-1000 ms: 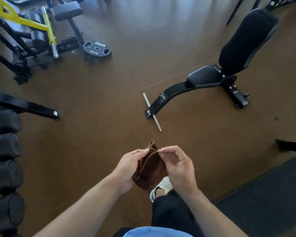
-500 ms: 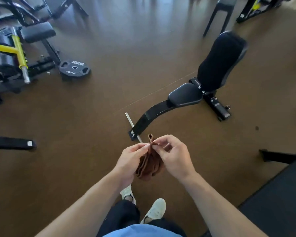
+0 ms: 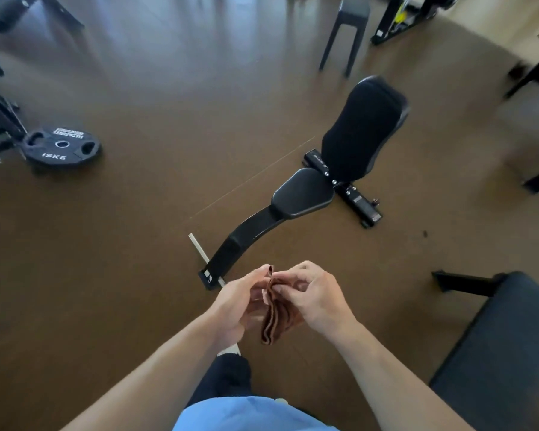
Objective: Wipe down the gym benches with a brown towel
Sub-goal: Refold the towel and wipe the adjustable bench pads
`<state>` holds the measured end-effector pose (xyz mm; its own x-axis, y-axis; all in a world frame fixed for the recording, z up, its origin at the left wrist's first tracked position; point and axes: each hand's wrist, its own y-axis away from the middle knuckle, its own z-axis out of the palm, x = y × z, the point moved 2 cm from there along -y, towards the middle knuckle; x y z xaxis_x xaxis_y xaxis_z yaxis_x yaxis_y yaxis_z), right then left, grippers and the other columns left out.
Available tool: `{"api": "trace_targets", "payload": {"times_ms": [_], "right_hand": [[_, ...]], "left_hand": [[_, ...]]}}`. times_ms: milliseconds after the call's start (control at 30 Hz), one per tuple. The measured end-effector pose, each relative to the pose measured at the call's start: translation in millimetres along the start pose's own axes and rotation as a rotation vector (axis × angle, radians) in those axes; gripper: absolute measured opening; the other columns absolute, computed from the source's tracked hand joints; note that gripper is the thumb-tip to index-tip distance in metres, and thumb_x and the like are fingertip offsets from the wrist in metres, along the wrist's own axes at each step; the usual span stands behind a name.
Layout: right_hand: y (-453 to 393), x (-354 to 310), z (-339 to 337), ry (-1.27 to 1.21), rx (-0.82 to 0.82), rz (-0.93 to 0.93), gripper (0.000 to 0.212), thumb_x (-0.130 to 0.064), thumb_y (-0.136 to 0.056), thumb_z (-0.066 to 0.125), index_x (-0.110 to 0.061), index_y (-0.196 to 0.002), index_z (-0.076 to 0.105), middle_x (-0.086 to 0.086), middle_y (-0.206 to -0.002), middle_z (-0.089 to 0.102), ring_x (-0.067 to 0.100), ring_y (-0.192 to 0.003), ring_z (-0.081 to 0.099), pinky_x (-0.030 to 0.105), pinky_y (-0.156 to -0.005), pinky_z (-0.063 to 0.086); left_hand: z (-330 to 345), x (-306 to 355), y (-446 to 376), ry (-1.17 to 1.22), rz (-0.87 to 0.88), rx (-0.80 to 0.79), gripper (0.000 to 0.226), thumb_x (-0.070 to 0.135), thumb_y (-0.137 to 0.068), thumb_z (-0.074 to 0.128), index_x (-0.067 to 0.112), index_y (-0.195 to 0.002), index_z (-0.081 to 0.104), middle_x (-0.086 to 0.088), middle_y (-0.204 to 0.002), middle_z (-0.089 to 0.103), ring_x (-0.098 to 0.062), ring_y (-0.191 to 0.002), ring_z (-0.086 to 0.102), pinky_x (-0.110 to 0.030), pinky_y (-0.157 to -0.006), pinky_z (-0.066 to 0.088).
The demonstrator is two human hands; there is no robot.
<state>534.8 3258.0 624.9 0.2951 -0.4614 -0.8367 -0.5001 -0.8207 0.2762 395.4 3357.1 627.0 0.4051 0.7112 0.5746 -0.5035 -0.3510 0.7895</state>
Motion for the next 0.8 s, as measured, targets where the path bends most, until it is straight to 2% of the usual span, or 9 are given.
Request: {"api": "trace_targets", "payload": {"times_ms": [67,133,233,333,433,533,633,733,800], "right_hand": [[-17.4,-6.5,3.6,0.010,0.001,0.008,0.016,-0.020,-0.092,0.081,-0.027,-0.106,0.084,-0.015,-0.098,0.074,0.003,-0.092,0.071,0.018,-0.082,0.056],[-33.0,-13.0,6.2,0.019,0.026,-0.007,0.016,-0.016,-0.093,0.079,-0.025,-0.106,0.084,-0.014,-0.098,0.077,0.002,-0.094,0.071,0.018,-0.084,0.056],[-52.2,-20.5,4.3,0.046,0.115,-0.012,0.017,-0.018,-0.098,0.073,-0.028,-0.108,0.083,-0.013,-0.103,0.076,-0.001,-0.100,0.068,0.012,-0.086,0.053],[-67.7,-20.9,-8.4,-0.092,0.257,0.092,0.013,-0.021,-0.099,0.072,-0.031,-0.102,0.079,-0.012,-0.095,0.076,0.004,-0.093,0.072,0.021,-0.081,0.059],[-80.2,-20.2,-30.7,-0.172,0.402,0.143,0.011,-0.020,-0.100,0.070,-0.031,-0.098,0.074,-0.018,-0.093,0.075,0.003,-0.092,0.071,0.018,-0.076,0.056],[-90.9,-10.9,-63.6,-0.256,0.539,0.182,0.009,-0.019,-0.101,0.067,-0.027,-0.099,0.071,-0.015,-0.092,0.075,0.003,-0.089,0.071,0.013,-0.073,0.053],[-106.0,3.7,-101.5,-0.250,0.663,0.192,0.008,-0.022,-0.102,0.067,-0.029,-0.101,0.069,-0.009,-0.093,0.074,0.003,-0.086,0.069,0.012,-0.070,0.052],[-129.9,17.5,-138.3,-0.277,0.712,0.175,0.007,-0.019,-0.104,0.064,-0.022,-0.106,0.069,-0.007,-0.095,0.072,0.000,-0.086,0.066,0.010,-0.067,0.051],[-148.3,27.3,-161.0,-0.278,0.705,0.166,0.007,-0.018,-0.104,0.064,-0.022,-0.108,0.069,-0.007,-0.096,0.071,-0.001,-0.087,0.066,0.010,-0.068,0.052]], "left_hand": [[-3.4,21.5,-17.7,0.000,-0.058,-0.026,0.045,0.052,-0.096,0.064,0.009,-0.093,0.078,-0.008,-0.081,0.072,-0.022,-0.076,0.071,-0.038,-0.074,0.057],[-4.7,42.0,-33.0,-0.004,-0.111,-0.016,0.036,0.045,-0.095,0.069,0.010,-0.093,0.075,-0.008,-0.078,0.069,-0.022,-0.074,0.069,-0.038,-0.071,0.058],[-6.6,69.4,-59.0,0.006,-0.120,-0.015,0.022,0.030,-0.100,0.065,0.009,-0.102,0.071,-0.010,-0.085,0.070,-0.025,-0.085,0.069,-0.045,-0.082,0.062],[-8.2,96.6,-81.5,0.024,-0.094,-0.005,0.021,0.026,-0.104,0.059,0.006,-0.108,0.065,-0.010,-0.082,0.076,-0.026,-0.083,0.076,-0.048,-0.085,0.062],[-12.4,120.3,-105.0,0.073,-0.059,0.103,0.019,0.019,-0.102,0.062,0.005,-0.115,0.063,-0.017,-0.096,0.078,-0.031,-0.090,0.078,-0.052,-0.089,0.061],[-19.3,140.3,-129.1,0.138,-0.027,0.265,0.016,0.010,-0.102,0.061,0.004,-0.117,0.060,-0.021,-0.100,0.076,-0.031,-0.085,0.079,-0.047,-0.075,0.065],[-17.5,156.9,-148.3,0.172,-0.007,0.364,0.014,0.005,-0.103,0.058,0.003,-0.116,0.057,-0.025,-0.098,0.075,-0.033,-0.083,0.079,-0.045,-0.071,0.065],[-0.9,168.8,-168.1,0.125,0.020,0.412,0.018,0.000,-0.101,0.058,0.006,-0.117,0.057,-0.025,-0.096,0.075,-0.033,-0.084,0.078,-0.050,-0.078,0.065],[17.0,176.7,-178.2,0.079,0.021,0.411,0.015,-0.001,-0.101,0.059,0.004,-0.113,0.065,-0.024,-0.096,0.074,-0.033,-0.087,0.077,-0.051,-0.082,0.064]]}}
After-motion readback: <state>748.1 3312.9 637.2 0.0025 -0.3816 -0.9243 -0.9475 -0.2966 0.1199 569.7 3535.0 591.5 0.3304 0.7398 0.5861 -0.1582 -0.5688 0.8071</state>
